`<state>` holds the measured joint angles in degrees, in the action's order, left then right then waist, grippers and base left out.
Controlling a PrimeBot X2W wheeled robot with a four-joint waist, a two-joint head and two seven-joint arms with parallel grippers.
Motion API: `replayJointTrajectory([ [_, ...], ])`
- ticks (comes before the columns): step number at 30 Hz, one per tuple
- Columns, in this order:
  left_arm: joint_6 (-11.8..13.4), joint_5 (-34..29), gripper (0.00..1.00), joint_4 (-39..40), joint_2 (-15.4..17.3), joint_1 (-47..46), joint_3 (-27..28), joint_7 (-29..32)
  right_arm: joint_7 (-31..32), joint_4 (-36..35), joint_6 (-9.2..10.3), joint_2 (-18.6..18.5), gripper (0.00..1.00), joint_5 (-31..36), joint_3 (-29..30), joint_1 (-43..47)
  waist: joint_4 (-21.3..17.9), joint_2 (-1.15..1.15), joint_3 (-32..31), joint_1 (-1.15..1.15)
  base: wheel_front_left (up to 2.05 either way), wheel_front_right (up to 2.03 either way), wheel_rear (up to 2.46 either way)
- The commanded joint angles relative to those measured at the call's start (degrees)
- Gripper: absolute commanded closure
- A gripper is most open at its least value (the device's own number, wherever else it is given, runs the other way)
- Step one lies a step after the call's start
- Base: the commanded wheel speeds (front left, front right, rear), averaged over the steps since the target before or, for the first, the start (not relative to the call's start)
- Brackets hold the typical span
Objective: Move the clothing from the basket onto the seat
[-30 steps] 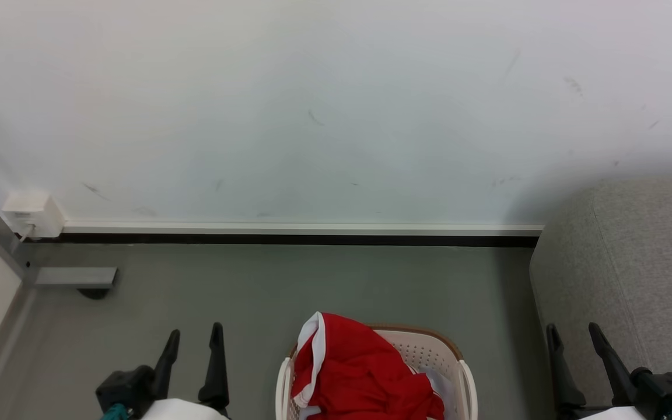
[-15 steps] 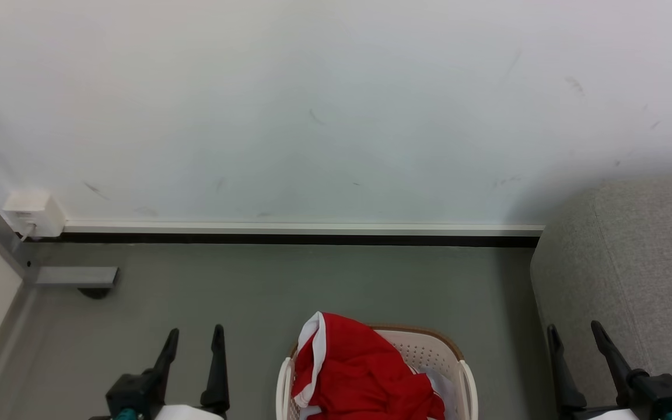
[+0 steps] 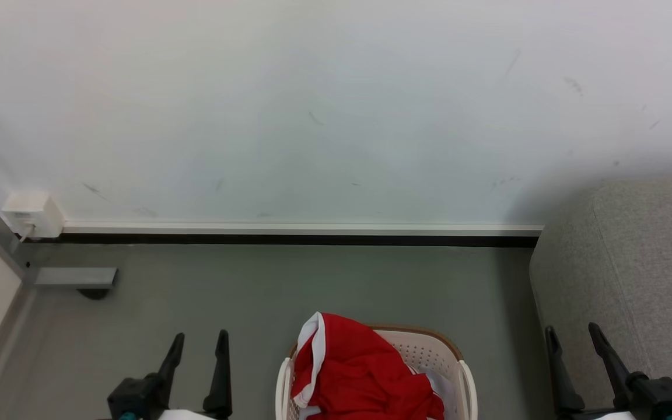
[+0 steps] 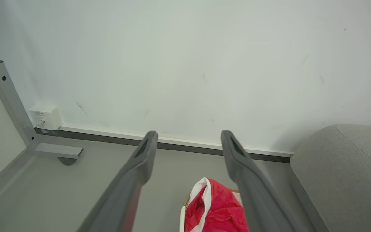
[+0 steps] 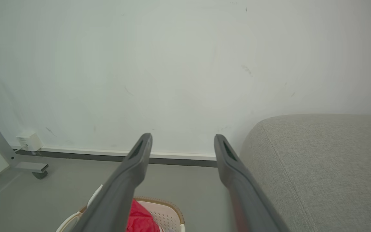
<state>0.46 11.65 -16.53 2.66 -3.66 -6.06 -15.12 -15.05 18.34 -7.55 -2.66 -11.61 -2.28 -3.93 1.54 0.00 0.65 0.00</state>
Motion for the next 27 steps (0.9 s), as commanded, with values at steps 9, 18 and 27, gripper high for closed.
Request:
replayJointTrajectory([
  [9, -0.66, 0.76, 0.0, -0.51, 0.4, -0.21, 0.07, -0.06, -0.2, 0.0, 0.12, -0.39, 0.0, -0.77, 0.0, 0.3, -0.06, 0.0, 0.05, 0.0, 0.0, 0.0, 0.0],
  [18, -0.82, 0.67, 0.0, -0.62, 0.4, -0.23, 0.07, -0.06, -0.2, 0.09, 0.12, -0.39, 0.0, -1.07, -0.14, 0.35, 0.01, 0.0, 0.13, 0.0, 0.0, 0.0, 0.0],
  [27, -1.06, 0.39, 0.0, -0.91, 0.4, -0.38, 0.12, -0.06, -0.2, 0.27, 0.12, -0.39, 0.0, -1.41, -0.15, 0.29, -0.12, 0.0, 0.11, 0.0, 0.0, 0.0, 0.0],
])
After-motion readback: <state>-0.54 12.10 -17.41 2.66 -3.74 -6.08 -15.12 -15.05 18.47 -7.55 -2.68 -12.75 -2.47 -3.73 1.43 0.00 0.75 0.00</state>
